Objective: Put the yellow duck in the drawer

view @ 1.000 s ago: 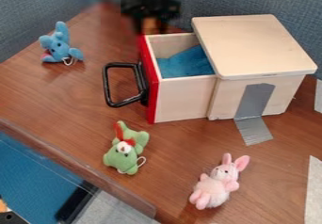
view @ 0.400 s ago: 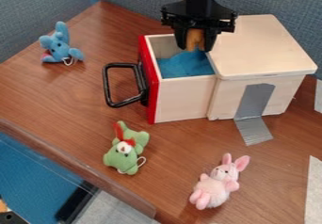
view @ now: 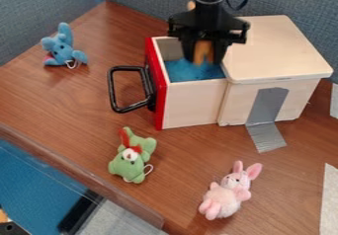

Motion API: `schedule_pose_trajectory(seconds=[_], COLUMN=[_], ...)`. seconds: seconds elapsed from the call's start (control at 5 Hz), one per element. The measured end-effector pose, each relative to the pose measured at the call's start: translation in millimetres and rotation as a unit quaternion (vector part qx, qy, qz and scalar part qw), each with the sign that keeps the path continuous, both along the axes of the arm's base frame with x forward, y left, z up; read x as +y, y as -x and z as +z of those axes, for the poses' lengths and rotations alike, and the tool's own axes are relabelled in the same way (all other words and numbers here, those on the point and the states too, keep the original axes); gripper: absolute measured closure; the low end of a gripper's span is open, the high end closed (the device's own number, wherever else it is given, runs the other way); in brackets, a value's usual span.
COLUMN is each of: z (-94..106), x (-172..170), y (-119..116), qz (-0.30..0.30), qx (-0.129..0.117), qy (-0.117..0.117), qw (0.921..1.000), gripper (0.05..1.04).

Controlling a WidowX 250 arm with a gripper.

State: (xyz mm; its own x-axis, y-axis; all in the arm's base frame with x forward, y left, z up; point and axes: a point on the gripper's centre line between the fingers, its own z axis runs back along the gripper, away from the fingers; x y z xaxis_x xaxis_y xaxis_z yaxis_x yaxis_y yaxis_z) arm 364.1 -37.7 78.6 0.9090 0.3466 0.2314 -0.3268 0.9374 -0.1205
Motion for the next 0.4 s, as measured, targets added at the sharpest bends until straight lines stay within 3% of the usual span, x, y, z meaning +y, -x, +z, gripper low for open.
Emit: schedule_pose_trajectory(seconds=[0.2,0.4], z=[-2.9,-3.7], x=[5,19], y=[5,11], qz=[0.007,0.029], qx=[0.010,0.017], qy=[-0.003,-0.005], qw=[0.9999,0.9994], gripper=[0.542,0.461])
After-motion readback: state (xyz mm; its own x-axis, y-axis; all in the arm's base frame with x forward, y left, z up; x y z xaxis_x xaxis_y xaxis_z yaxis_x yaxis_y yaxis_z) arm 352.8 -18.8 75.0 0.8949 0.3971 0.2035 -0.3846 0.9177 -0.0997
